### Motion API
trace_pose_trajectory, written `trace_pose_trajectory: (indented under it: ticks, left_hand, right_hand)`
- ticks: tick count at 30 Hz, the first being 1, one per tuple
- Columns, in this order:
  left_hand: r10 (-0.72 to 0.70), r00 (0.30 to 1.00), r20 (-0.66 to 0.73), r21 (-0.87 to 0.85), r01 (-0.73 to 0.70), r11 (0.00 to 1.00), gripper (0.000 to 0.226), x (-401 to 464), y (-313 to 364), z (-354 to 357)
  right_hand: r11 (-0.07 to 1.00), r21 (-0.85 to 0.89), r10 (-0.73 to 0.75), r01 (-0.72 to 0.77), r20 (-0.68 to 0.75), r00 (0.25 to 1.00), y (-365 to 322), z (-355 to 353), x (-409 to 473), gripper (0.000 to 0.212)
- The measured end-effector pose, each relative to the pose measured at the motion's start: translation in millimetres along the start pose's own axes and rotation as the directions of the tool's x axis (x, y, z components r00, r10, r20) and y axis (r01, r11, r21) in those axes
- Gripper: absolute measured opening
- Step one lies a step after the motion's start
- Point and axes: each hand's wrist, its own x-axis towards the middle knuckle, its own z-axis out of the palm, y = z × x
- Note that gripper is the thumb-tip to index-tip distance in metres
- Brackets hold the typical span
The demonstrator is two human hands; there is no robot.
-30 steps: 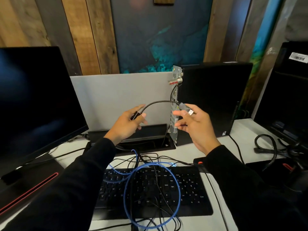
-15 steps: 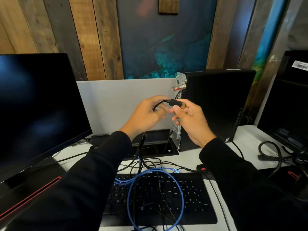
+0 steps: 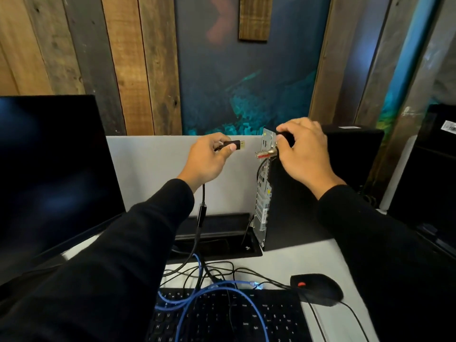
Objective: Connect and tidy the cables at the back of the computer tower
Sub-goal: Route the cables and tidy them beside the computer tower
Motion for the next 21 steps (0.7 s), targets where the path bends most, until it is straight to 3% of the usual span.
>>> trace_pose_trajectory:
  ticks: [2,5,10,21]
  left_hand:
    - [0.008,0.999,0.039,0.058,-0.011,0.998,0.013,12.9,4.4,6.6]
    - [0.033,0.994,0.101,0.078,-0.041,0.996,0.010,28.4,10.5,20.4]
    - [0.078,0.988,0.137,0.046,-0.085,0.995,0.012,39.3,15.1,40.3]
    - [0.105,0.985,0.138,0.121,-0.122,0.985,0.011,45.1,13.2,45.2]
  right_hand:
    - [0.995,-0.095,0.008,-0.004,0.040,0.999,10.0,9.2,4.0,0.034]
    - [0.993,-0.108,-0.051,0.049,-0.012,0.999,20.0,22.6,-2.4,0.042]
    - [0.991,-0.082,-0.120,0.109,-0.138,0.983,29.8,35.8,-8.7,0.039]
    - [0.995,-0.041,-0.095,0.087,-0.309,0.946,28.5,58.3,-6.8,0.038]
